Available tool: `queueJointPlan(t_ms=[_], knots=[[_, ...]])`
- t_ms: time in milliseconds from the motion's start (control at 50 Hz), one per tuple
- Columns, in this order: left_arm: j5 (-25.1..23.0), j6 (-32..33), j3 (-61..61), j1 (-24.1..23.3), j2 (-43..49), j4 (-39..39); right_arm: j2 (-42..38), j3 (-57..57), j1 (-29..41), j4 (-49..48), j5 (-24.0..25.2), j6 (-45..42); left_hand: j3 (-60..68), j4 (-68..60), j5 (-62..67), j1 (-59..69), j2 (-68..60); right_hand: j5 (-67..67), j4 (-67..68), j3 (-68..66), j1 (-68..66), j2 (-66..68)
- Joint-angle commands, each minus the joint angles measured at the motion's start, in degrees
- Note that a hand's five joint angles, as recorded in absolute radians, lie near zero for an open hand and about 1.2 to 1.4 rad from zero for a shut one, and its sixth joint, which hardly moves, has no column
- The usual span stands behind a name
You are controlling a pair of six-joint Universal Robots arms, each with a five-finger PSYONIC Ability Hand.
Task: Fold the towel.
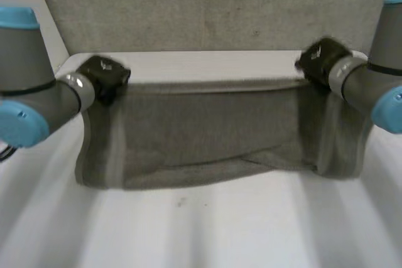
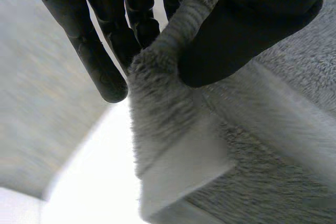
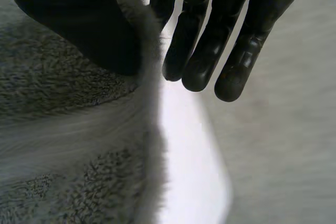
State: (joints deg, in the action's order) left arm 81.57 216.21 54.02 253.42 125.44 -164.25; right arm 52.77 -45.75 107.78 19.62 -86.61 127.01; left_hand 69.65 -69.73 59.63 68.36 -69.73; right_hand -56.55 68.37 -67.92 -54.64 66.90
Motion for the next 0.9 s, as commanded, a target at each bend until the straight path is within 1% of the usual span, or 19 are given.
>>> queueJointPlan(t_ms=[20, 40, 60, 80, 160, 200, 320, 420, 600, 620, 640, 660, 700, 720, 740, 800, 820, 860, 900], knots=[[-0.2, 4.8, -11.5, -1.3, -1.9, -18.9, 2.8, 7.3, 0.2, -29.9, -1.5, 2.8, 10.3, -10.3, 10.4, 11.6, -10.3, -13.4, 11.6, -12.1, -25.4, 13.1], [0.1, 3.7, -10.3, -1.8, -3.7, -24.3, 5.4, 4.2, 0.2, -35.2, -1.5, 3.2, 10.3, -10.3, 10.4, 11.6, -10.3, -13.4, 11.6, -12.1, -25.4, 13.1], [0.1, 3.7, -10.3, -1.8, -3.7, -24.4, 5.4, 4.2, 0.2, -35.3, -1.5, 3.2, 10.3, -10.3, 10.4, 11.6, -10.3, -13.4, 11.6, -12.1, -25.4, 13.1], [0.2, 1.9, -8.3, -2.1, -5.8, -28.4, 7.7, 0.7, 0.2, -38.3, -1.0, 3.2, 10.3, -10.3, 10.4, 11.6, -10.3, -13.4, 11.6, -12.1, -25.4, 13.1], [-0.4, -2.1, -3.0, -1.7, -9.8, -30.1, 10.9, -5.7, 0.2, -39.8, 0.1, 3.3, 10.3, -10.3, 10.4, 11.6, -10.3, -13.4, 11.6, -12.1, -25.4, 13.1], [-0.5, -5.3, 1.9, -1.2, -11.3, -30.0, 12.0, -10.2, 0.2, -37.7, 2.0, 3.4, 10.3, -10.3, 10.4, 11.6, -10.3, -13.4, 11.6, -12.1, -25.4, 13.1], [-0.6, -7.0, 11.2, 0.1, -11.3, -28.8, 11.9, -15.2, -0.5, -27.9, 4.3, 3.4, 10.3, -10.3, 10.4, 11.6, -10.3, -13.4, 11.6, -12.1, -25.4, 13.1], [-2.6, -6.9, 23.6, 0.4, -9.9, -26.7, 8.5, -22.4, -0.5, -18.9, 7.3, 3.4, 10.3, -10.3, 10.4, 11.6, -10.3, -13.4, 11.6, -12.1, -25.4, 13.1], [-3.4, -4.9, 30.5, 0.4, -2.8, -25.2, -1.2, -29.0, -0.6, -17.0, 8.4, 4.0, 10.3, -10.3, 10.4, 11.6, -10.3, -13.4, 11.6, -12.1, -25.4, 13.1], [-3.4, -3.8, 30.7, 0.6, -2.4, -24.5, -2.5, -29.5, -1.0, -17.0, 8.5, 5.0, 10.3, -10.3, 10.4, 11.6, -10.3, -13.4, 11.6, -12.1, -25.4, 13.1], [-3.4, -2.6, 30.9, 0.9, -2.3, -23.7, -3.4, -29.7, -1.5, -17.2, 8.6, 7.1, 10.3, -10.3, 10.4, 11.6, -10.3, -3.7, 1.9, -2.3, -15.6, 3.3], [-3.4, -2.6, 30.9, 0.9, -2.3, -23.7, -3.4, -29.8, -1.5, -17.2, 8.6, 7.1, 10.3, -10.3, 10.4, 11.6, -10.3, -3.6, 1.8, -2.2, -15.5, 3.2], [-3.2, -1.6, 31.0, 1.5, -2.4, -22.5, -3.6, -29.8, -2.6, -17.3, 8.6, 14.4, 10.3, -10.3, 10.4, 11.6, -10.3, 18.7, -20.5, 20.1, 6.8, -19.0], [-3.2, -1.6, 31.0, 1.5, -2.4, -22.5, -3.6, -29.8, -2.6, -17.3, 8.6, 14.4, 10.3, -10.3, 10.4, 11.6, -10.3, 18.8, -20.6, 20.2, 6.9, -19.1], [-3.1, -1.5, 31.0, 1.6, -2.8, -22.3, -3.2, -29.9, -3.3, -17.4, 8.6, 18.9, 10.3, -10.3, 10.4, 11.6, -10.3, 26.5, -28.3, 27.8, 14.5, -26.8], [-3.0, -1.8, 31.1, 2.0, -4.3, -22.1, -2.1, -30.2, -5.6, -17.4, 8.6, 28.6, 10.3, -10.3, 10.4, 11.6, -10.3, 29.1, -30.9, 30.4, 17.1, -29.4], [-3.0, -1.8, 31.1, 2.0, -4.3, -22.1, -2.1, -30.2, -5.6, -17.4, 8.6, 28.6, 10.3, -10.3, 10.4, 11.6, -10.3, 29.1, -30.9, 30.4, 17.1, -29.4], [-3.2, -1.8, 32.1, 2.6, -6.1, -22.0, -0.9, -31.1, -8.4, -17.6, 8.6, 36.4, 10.3, -10.3, 10.4, 11.6, -10.3, 28.4, -30.2, 29.8, 16.5, -28.7], [-3.3, -1.8, 32.8, 2.9, -6.5, -22.1, -0.6, -31.8, -9.2, -17.8, 8.5, 39.1, 10.3, -10.3, 10.4, 11.6, -10.3, 28.0, -29.9, 29.4, 16.1, -28.4]])
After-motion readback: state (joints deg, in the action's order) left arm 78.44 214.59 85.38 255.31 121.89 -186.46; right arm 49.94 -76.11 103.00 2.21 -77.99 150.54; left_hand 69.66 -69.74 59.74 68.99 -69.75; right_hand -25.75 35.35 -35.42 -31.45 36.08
